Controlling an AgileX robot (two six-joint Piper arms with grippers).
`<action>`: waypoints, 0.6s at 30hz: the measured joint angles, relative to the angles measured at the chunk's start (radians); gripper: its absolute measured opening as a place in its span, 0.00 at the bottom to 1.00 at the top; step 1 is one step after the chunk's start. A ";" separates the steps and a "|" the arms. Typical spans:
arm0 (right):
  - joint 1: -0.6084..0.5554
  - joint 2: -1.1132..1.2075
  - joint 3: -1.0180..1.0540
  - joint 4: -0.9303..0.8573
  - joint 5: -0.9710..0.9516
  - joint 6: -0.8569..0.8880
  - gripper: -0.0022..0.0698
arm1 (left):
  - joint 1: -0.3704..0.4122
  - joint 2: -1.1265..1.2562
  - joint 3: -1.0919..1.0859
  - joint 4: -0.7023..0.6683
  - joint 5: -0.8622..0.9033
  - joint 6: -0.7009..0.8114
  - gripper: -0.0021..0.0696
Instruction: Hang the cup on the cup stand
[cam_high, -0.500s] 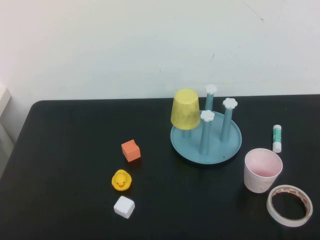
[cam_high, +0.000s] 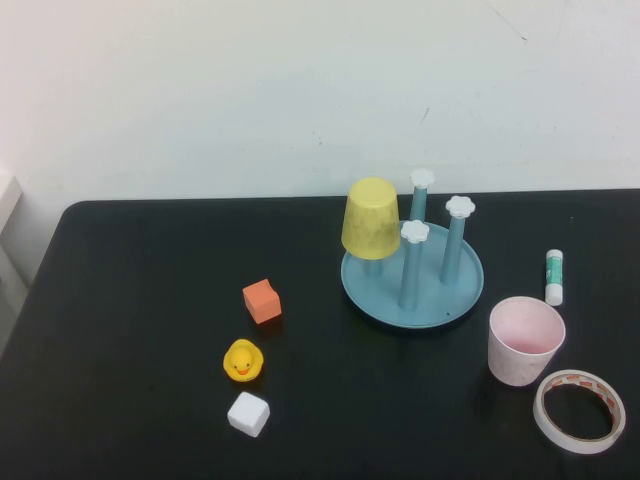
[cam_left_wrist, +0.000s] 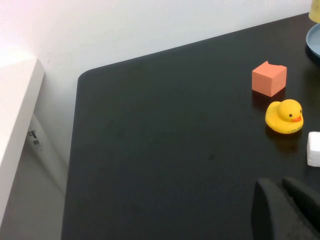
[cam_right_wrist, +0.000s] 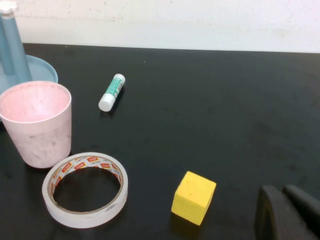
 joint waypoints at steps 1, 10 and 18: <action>0.000 0.000 0.000 0.000 0.000 0.000 0.03 | 0.000 0.000 0.000 0.000 0.000 0.000 0.03; 0.000 0.000 0.000 0.000 0.000 0.000 0.03 | 0.000 0.000 0.000 0.000 0.000 0.000 0.03; 0.000 0.000 0.000 0.000 -0.010 0.000 0.03 | 0.000 0.000 0.000 0.000 -0.017 0.000 0.03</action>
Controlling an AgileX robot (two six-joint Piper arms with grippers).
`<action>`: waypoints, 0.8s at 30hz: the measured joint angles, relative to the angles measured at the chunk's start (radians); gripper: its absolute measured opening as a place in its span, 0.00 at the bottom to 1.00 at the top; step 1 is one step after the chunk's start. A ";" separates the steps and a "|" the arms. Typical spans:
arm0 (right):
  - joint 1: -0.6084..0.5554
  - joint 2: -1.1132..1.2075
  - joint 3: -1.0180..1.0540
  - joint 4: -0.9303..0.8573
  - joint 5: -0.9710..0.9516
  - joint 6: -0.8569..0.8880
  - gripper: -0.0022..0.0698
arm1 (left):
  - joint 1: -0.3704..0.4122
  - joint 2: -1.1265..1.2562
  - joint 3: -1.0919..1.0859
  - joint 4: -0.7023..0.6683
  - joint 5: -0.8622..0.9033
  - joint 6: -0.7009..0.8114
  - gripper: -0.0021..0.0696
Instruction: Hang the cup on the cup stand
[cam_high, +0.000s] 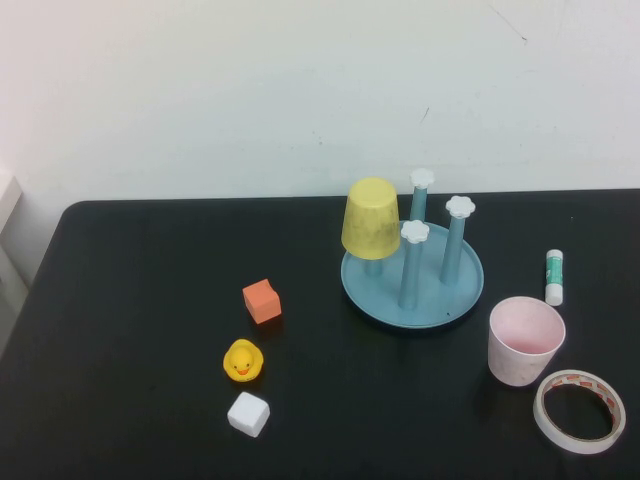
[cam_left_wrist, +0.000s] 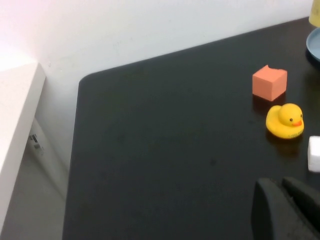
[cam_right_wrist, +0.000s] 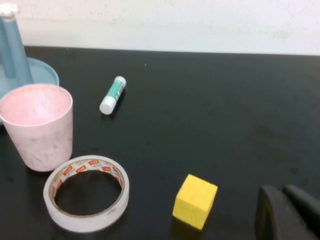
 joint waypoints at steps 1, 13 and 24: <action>0.000 0.000 0.000 0.000 -0.008 0.000 0.03 | 0.000 0.000 0.000 0.000 -0.013 0.000 0.03; 0.000 0.000 0.010 0.000 -0.538 -0.002 0.03 | 0.000 0.000 0.002 -0.002 -0.539 0.000 0.03; 0.000 0.000 0.010 0.041 -0.903 -0.026 0.03 | 0.000 0.000 0.002 0.002 -0.765 0.000 0.03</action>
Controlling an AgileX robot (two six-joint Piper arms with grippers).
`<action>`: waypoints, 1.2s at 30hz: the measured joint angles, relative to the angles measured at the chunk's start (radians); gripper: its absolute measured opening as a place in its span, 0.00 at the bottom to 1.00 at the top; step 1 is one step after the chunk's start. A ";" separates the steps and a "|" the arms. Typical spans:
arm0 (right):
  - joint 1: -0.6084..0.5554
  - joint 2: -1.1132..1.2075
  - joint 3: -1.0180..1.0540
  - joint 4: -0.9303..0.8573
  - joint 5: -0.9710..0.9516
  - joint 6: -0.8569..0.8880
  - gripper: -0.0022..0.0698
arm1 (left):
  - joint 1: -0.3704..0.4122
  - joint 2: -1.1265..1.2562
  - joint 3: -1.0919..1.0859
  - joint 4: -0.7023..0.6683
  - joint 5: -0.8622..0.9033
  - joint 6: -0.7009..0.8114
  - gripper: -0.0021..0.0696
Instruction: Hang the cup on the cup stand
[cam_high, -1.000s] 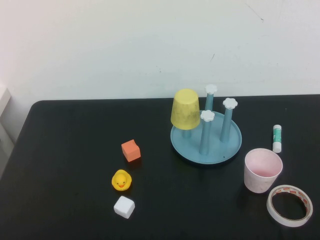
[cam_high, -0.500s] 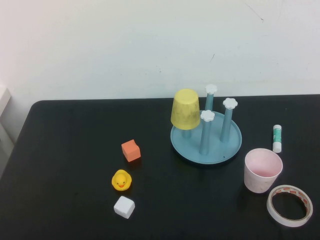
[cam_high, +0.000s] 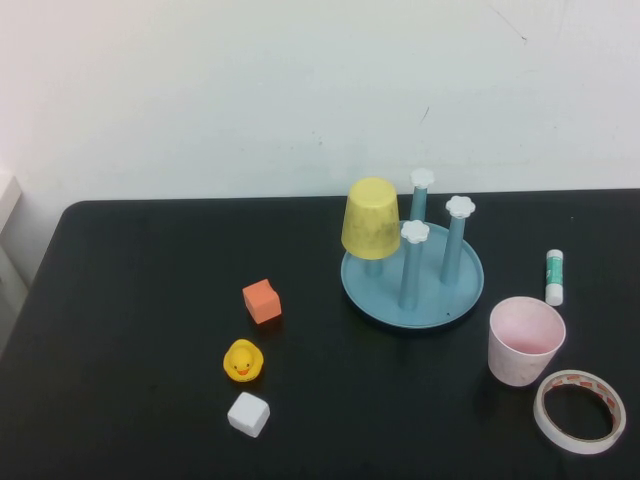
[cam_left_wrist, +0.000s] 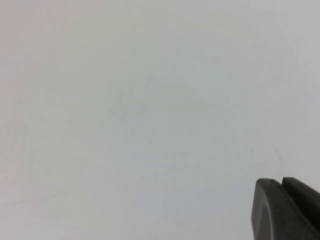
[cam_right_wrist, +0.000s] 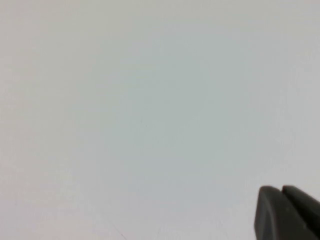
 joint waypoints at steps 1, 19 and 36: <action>0.000 0.000 0.000 0.017 0.002 0.000 0.03 | 0.000 0.000 0.000 -0.008 -0.014 -0.018 0.03; 0.000 0.366 -0.595 0.109 1.206 -0.288 0.03 | 0.000 0.173 -0.432 -0.036 0.761 0.045 0.03; 0.056 1.268 -0.706 0.626 1.058 -0.981 0.26 | 0.000 0.210 -0.293 -0.030 0.804 0.046 0.03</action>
